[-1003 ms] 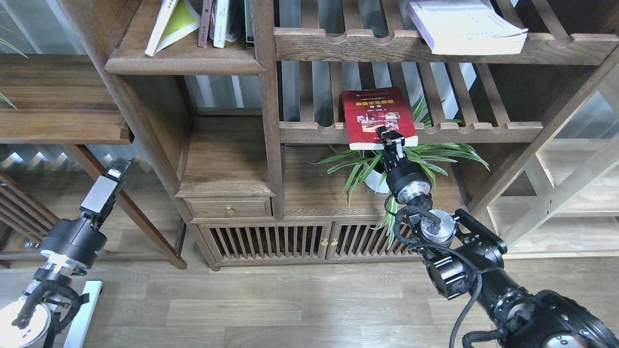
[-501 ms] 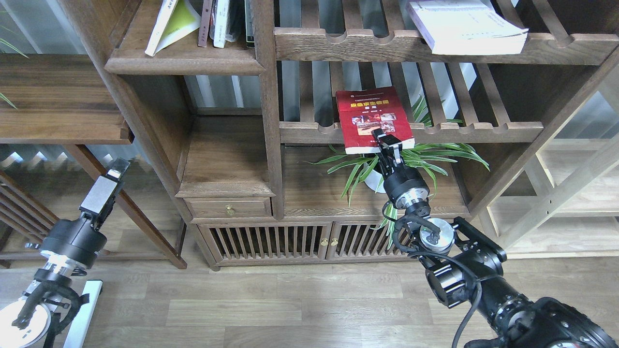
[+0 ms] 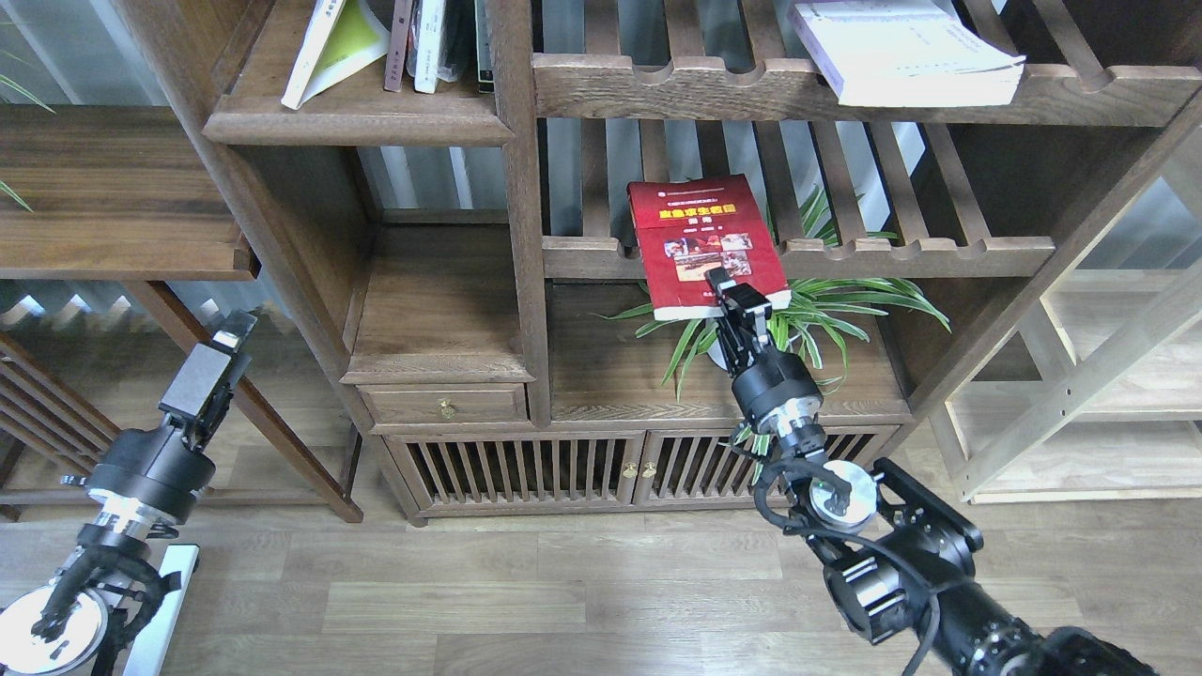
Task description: Organize books on shelf
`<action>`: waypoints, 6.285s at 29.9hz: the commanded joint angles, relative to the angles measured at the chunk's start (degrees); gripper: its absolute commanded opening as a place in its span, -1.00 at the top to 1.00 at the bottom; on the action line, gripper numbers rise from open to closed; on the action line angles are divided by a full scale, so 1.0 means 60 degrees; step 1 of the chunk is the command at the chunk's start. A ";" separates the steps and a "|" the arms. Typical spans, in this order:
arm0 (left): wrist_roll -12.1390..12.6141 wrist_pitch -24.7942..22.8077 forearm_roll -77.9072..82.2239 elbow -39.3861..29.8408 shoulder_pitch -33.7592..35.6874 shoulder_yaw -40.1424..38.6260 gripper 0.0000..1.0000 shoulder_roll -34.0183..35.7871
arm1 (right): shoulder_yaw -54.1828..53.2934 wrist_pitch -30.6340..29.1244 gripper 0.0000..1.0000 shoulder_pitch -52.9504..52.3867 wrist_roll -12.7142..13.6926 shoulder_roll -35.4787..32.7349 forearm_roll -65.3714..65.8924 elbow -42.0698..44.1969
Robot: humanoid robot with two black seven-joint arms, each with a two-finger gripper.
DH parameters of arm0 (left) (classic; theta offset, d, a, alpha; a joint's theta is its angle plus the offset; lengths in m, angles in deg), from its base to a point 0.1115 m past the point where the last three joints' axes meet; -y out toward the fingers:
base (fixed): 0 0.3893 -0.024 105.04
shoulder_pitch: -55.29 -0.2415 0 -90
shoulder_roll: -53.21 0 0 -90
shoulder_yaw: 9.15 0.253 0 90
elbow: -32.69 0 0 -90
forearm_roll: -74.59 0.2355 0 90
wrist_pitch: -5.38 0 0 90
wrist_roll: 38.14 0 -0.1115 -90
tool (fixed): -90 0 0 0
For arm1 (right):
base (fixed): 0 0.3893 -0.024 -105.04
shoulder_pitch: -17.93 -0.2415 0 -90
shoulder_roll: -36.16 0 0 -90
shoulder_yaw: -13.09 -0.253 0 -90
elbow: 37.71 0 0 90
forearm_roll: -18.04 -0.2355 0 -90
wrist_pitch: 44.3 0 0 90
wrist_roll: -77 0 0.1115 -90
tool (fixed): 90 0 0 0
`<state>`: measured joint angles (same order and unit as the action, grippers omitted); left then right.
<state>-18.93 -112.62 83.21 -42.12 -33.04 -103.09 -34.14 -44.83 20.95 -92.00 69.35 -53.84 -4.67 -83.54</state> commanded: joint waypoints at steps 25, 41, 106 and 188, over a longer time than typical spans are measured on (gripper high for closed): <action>0.1280 0.0000 -0.3865 -0.0335 0.0146 0.3072 -0.98 0.1886 | 0.1097 -0.0533 0.93 0.2150 0.0015 0.0000 0.0065 -0.2923; 0.1465 0.0000 -0.6195 -0.0540 0.0146 0.4669 -0.98 0.3132 | 0.2943 -0.0541 0.92 0.2106 0.0059 0.0000 0.0079 -0.3099; 0.1465 0.0000 -0.6826 0.0412 0.1757 0.6795 -0.27 0.2708 | 0.4087 -0.0518 0.90 0.1974 0.0059 0.0000 0.0094 -0.3099; 0.1465 0.0000 -0.7046 -0.0276 0.0747 0.6165 0.92 0.3221 | 0.2974 -0.0541 -0.98 0.2179 0.0073 0.0000 0.1280 -0.2441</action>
<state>-10.15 -112.63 40.94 -42.67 -27.29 -65.16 -15.27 -25.95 17.69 -79.16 69.79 -53.83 2.92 -99.62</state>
